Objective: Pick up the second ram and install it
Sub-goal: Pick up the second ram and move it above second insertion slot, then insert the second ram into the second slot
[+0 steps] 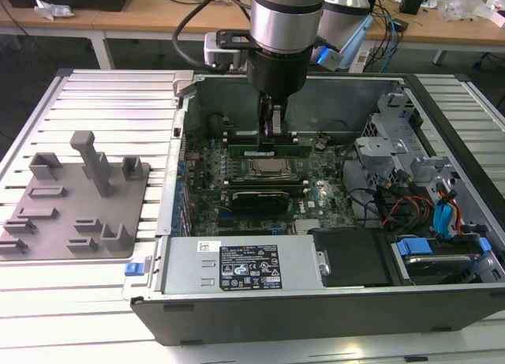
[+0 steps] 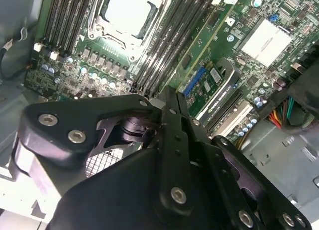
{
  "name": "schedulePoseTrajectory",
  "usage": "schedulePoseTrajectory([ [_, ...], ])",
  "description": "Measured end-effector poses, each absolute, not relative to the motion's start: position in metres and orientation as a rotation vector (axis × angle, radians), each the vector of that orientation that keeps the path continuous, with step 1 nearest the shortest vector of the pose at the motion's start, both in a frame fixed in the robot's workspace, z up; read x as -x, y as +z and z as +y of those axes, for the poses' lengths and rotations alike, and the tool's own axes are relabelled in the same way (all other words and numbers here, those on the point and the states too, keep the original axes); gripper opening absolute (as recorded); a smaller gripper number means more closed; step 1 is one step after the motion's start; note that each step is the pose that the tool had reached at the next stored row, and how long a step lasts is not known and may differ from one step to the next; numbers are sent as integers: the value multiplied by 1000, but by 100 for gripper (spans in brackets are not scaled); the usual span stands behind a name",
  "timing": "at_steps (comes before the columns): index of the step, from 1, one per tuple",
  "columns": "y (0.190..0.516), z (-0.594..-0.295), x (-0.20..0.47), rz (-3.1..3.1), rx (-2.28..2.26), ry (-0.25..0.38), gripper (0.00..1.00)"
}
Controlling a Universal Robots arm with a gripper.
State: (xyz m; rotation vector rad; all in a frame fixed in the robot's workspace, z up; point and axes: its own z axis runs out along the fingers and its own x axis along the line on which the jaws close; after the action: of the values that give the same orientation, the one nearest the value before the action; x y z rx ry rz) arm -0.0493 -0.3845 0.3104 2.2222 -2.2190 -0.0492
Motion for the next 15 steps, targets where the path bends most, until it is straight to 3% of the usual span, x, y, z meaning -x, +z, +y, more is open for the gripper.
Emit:
schedulePoseTrajectory([
  [15,303,-383,49,-2217,-2224,-48,9],
])
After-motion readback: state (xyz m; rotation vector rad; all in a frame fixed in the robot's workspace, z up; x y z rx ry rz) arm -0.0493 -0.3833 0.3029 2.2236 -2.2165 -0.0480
